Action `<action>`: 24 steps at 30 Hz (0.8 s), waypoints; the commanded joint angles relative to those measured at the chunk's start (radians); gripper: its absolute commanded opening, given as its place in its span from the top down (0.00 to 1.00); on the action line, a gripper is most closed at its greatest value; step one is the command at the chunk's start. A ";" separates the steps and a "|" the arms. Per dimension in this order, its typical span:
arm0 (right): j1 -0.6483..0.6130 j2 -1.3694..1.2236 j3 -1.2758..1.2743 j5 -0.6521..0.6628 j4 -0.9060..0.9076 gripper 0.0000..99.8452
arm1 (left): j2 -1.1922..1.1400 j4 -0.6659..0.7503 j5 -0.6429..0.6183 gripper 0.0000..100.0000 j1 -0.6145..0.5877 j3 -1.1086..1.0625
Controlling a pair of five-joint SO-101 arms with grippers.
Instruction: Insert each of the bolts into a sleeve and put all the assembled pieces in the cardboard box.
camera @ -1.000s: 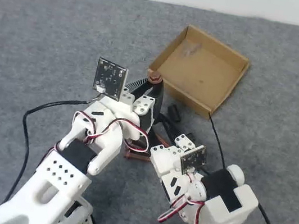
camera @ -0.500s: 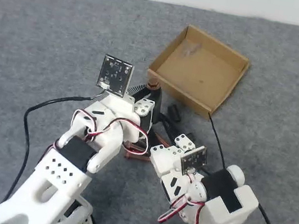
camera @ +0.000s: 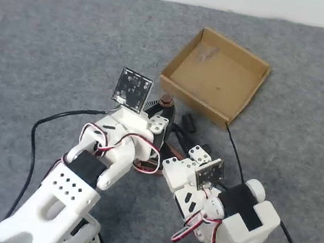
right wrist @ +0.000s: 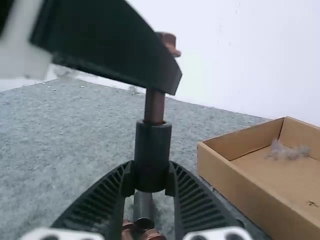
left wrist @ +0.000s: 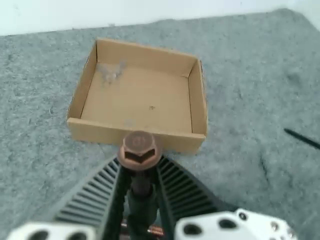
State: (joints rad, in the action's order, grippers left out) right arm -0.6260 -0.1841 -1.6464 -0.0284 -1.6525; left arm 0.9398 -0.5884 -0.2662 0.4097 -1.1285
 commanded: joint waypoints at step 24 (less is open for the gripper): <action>0.048 0.005 -0.005 0.020 -0.021 0.99 | 0.011 0.140 0.014 0.82 0.002 -0.208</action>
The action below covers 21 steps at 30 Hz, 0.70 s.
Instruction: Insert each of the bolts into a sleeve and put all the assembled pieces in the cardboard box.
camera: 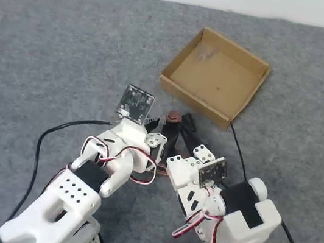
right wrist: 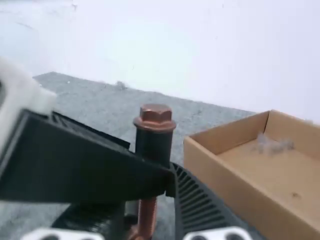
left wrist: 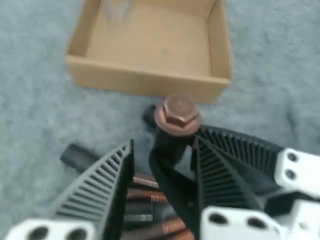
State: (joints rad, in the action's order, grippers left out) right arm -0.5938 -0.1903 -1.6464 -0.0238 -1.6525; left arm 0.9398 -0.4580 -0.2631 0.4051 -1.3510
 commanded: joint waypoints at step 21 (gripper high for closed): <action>0.045 0.010 0.023 0.012 0.016 0.99 | 0.574 -0.178 0.011 0.83 -0.014 0.044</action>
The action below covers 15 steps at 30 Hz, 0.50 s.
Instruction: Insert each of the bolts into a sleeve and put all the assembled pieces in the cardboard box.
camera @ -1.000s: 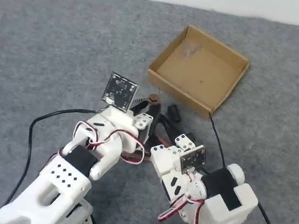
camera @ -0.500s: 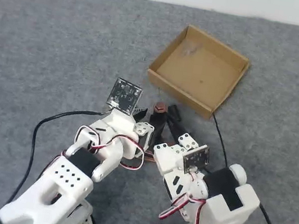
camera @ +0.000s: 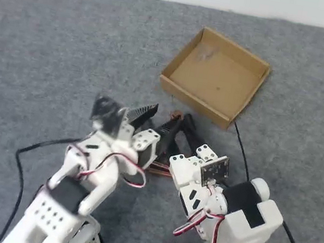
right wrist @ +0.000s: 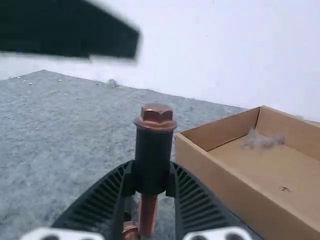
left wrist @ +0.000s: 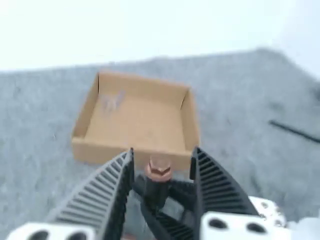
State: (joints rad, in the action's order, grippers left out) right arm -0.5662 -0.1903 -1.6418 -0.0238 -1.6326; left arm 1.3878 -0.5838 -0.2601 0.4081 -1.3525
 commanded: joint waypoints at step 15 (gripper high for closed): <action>0.054 0.012 0.014 0.009 -0.008 0.99 | 0.319 -0.069 0.012 0.99 -0.479 -0.061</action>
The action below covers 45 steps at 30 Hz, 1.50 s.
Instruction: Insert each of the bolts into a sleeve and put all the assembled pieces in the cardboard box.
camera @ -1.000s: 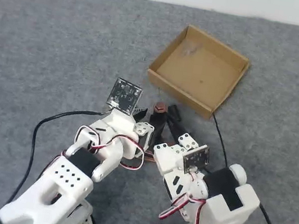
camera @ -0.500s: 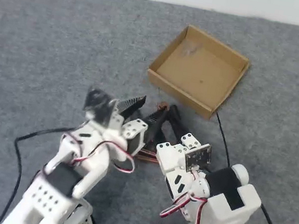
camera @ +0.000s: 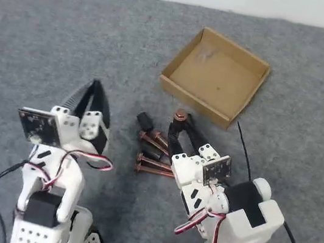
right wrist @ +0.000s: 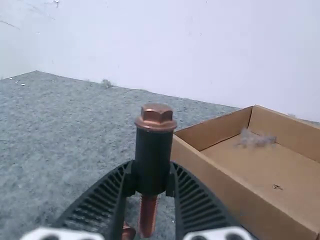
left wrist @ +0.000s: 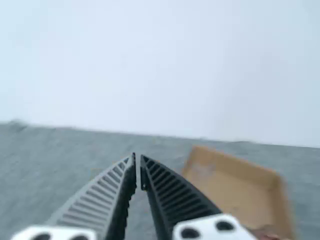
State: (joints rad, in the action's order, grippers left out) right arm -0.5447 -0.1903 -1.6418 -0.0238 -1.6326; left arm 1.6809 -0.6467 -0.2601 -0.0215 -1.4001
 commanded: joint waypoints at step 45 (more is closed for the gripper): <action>0.309 0.087 0.575 0.017 0.378 0.99 | 0.135 -0.333 0.282 0.98 -0.084 -0.285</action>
State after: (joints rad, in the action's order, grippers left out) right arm -0.2578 -0.1918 -1.1324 -0.0238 -1.3518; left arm 1.8021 -0.9766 -0.0315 -0.1105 -1.6978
